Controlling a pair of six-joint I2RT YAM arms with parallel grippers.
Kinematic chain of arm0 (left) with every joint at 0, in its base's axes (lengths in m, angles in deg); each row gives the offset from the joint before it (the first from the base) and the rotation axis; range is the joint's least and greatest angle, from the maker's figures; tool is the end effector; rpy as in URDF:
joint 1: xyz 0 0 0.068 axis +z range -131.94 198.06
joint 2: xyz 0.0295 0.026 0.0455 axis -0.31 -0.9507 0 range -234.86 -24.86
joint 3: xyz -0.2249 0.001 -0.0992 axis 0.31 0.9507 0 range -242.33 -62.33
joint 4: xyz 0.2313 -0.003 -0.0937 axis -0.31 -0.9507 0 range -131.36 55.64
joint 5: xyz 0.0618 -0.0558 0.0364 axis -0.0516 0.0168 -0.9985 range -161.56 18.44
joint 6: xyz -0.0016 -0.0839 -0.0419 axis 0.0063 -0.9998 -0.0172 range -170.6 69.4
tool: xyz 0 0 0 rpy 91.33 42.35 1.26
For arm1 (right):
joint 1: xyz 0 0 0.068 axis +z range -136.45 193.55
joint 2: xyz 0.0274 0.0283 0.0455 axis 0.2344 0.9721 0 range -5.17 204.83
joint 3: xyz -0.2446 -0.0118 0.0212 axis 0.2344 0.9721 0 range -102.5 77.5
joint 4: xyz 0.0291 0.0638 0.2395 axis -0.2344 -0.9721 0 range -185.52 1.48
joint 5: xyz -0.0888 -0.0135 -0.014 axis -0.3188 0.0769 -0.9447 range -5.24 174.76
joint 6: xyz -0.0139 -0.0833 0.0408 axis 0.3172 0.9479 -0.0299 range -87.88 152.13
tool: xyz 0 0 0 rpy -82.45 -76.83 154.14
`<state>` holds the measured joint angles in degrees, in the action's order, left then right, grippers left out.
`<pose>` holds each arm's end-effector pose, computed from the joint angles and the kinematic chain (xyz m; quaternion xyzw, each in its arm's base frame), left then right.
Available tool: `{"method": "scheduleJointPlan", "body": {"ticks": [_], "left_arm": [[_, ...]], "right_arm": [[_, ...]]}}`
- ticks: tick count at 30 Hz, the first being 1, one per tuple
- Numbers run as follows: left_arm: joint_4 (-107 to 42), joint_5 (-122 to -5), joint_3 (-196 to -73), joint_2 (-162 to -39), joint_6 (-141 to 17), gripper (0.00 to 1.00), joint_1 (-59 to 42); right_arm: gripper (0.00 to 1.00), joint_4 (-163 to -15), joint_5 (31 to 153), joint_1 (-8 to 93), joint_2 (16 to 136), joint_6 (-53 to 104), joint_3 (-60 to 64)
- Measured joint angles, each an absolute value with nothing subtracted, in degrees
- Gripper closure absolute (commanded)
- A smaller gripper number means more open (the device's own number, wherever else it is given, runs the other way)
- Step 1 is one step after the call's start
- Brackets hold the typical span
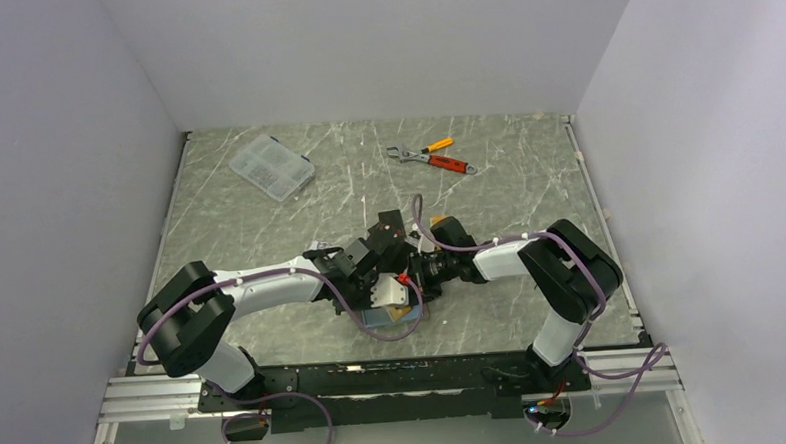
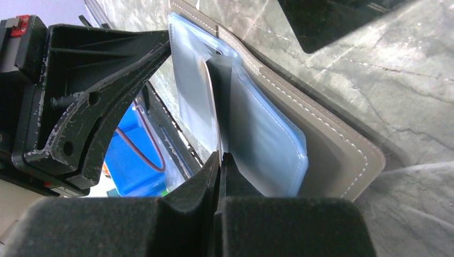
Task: Put the credit cards into the card holder
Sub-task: Insert the credit card into the card holder.
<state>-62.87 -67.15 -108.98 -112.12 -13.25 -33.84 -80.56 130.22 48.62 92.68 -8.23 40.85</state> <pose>0.1680 -0.2247 0.0956 0.6952 0.6946 -0.0604 0.1748 0.2080 0.2196 0.0658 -0.0813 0.8800 0.4680 0.0058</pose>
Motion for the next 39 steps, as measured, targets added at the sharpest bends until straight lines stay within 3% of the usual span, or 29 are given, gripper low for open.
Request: {"method": "scheduleJointPlan", "body": {"ticks": [17, 24, 28, 39], "left_arm": [[-63.3, -67.8, -109.0, -112.1, -13.3, 1.0, -36.1], [-63.3, -67.8, -109.0, -112.1, -13.3, 1.0, -36.2], [-63.1, -67.4, -109.0, -112.1, -13.6, 1.0, -36.4], [-62.5, -66.7, -109.0, -112.1, -13.8, 1.0, -36.2]], "right_arm": [[1.0, -71.3, 127.4, 50.5, 93.2, -15.5, 44.5], [0.6, -72.7, 122.8, 51.8, 91.4, -16.1, 44.9], [0.45, -75.8, 118.5, 52.6, 87.3, -15.8, 44.9], [0.42, -88.0, 108.2, 54.8, 81.3, -13.2, 42.5]]}}
